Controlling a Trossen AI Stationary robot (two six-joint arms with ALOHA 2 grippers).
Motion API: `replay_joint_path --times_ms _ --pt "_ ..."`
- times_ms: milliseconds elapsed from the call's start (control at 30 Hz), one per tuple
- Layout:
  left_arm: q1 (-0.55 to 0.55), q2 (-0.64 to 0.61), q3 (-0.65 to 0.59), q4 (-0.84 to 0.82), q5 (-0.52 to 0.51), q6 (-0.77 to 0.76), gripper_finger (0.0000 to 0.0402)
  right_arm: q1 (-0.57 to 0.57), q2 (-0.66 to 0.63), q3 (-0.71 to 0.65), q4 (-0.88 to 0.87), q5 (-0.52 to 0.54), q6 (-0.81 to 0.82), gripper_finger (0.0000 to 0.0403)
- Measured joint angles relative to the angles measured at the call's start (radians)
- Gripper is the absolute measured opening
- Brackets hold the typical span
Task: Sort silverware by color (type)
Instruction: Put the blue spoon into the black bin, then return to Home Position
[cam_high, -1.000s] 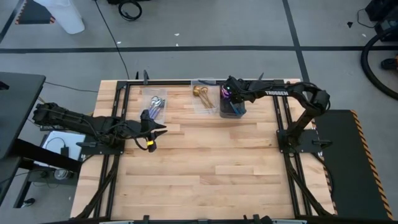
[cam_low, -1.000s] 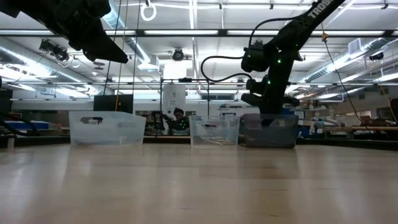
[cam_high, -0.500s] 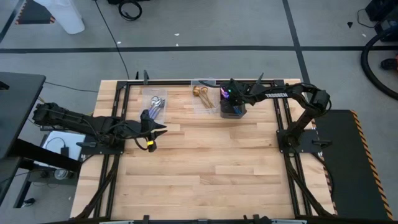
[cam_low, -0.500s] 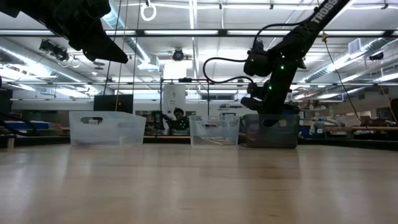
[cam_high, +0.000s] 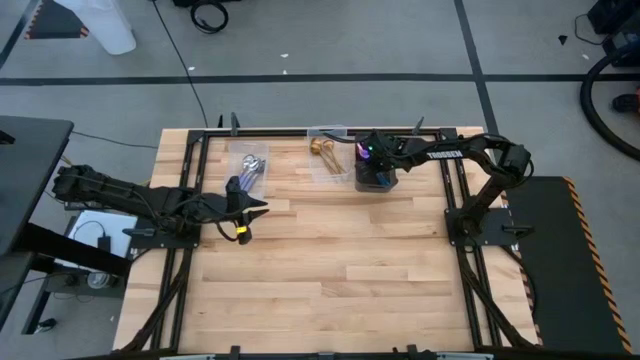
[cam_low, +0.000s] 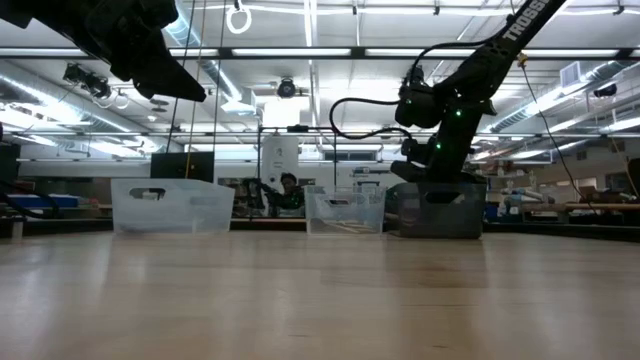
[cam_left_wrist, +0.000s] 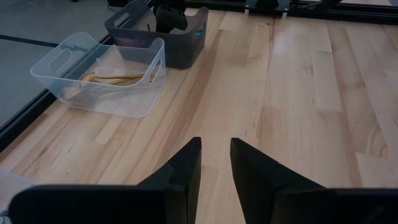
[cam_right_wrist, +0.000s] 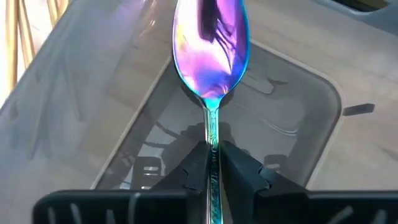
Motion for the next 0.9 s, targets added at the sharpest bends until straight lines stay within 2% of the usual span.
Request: replay_joint_path --times_ms 433,800,900 --pt "0.000 0.000 0.000 0.014 0.000 -0.002 0.0094 -0.001 0.000 0.000 0.000 -0.076 0.027 0.0127" --pt "-0.022 -0.020 -0.002 0.061 0.000 0.052 0.0094 -0.007 -0.016 0.100 -0.121 -0.126 -0.018 0.0142" --pt "-0.033 -0.057 -0.040 0.111 0.002 0.069 0.0094 -0.006 -0.016 0.132 -0.180 -0.136 -0.039 0.0142"
